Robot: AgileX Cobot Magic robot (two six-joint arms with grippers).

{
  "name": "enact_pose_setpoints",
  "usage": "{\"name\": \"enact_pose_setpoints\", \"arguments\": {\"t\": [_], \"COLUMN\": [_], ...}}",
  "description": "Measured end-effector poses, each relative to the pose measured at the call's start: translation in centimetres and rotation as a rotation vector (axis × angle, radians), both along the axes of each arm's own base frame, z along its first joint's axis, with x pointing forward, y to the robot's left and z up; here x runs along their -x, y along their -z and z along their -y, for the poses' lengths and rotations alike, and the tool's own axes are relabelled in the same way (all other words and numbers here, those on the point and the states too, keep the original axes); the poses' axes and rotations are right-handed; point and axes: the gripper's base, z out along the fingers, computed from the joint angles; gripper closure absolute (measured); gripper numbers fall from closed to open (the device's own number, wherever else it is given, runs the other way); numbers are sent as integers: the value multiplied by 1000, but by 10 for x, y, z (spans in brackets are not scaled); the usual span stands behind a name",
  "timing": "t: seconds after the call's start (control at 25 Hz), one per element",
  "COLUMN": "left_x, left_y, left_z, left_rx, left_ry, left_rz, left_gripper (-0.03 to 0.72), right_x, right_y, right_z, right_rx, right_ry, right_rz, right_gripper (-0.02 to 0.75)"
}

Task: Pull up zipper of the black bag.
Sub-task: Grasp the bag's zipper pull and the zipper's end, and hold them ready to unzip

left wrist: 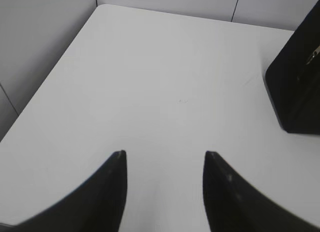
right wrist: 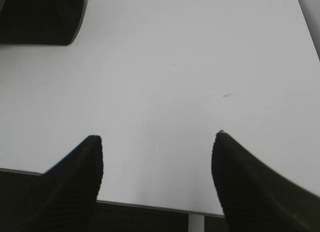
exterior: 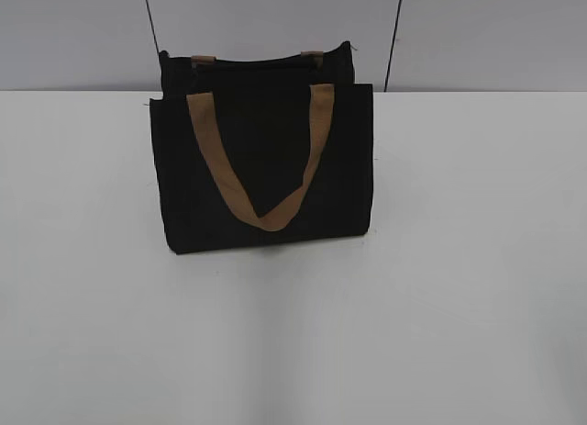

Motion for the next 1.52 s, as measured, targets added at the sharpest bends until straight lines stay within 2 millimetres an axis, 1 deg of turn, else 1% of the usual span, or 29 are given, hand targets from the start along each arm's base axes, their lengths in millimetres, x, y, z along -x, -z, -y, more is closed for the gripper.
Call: {"name": "enact_pose_setpoints", "arguments": {"t": [0.28, 0.56, 0.64, 0.72, 0.84, 0.88, 1.04, 1.12, 1.24, 1.32, 1.36, 1.4, 1.48, 1.52], "left_x": [0, 0, -3, -8, -20, -28, -61, -79, -109, -131, -141, -149, -166, -171], "left_y": [0, 0, -1, -8, -30, -38, -52, -58, -55, -44, -34, -28, -9, -4], "left_z": [0, 0, 0, 1, 2, 3, 10, 14, 20, 25, 27, 29, 32, 34], "left_rx": [0, 0, -1, -3, -7, -11, -27, -39, -56, -55, -55, -58, -28, -4], "left_ry": [0, 0, 0, 3, 15, 21, 74, 114, 158, 179, 189, 199, 208, 211], "left_rz": [0, 0, -15, -5, 63, 81, 140, 224, 331, 384, 383, 404, 406, 425], "left_gripper": [350, 355, 356, 356, 356, 356, 356, 356, 356, 356, 356, 356, 356, 356], "right_x": [0, 0, 0, 0, 0, 0, 0, 0, 0, 0, 0, 0, 0, 0], "right_y": [0, 0, 0, 0, 0, 0, 0, 0, 0, 0, 0, 0, 0, 0], "right_z": [0, 0, 0, 0, 0, 0, 0, 0, 0, 0, 0, 0, 0, 0], "right_rx": [0, -1, -1, -1, -1, -1, -1, -1, -2, -2, -2, -2, -2, -2], "right_ry": [0, -1, -1, -1, -1, -1, -1, -1, -1, -1, -1, -1, -1, -1], "right_rz": [0, 0, 0, 0, 0, 0, 0, 0, 0, 0, 0, 0, 0, 0], "right_gripper": [218, 218, 218, 218, 218, 218, 218, 218, 218, 218, 218, 218, 218, 218]}}
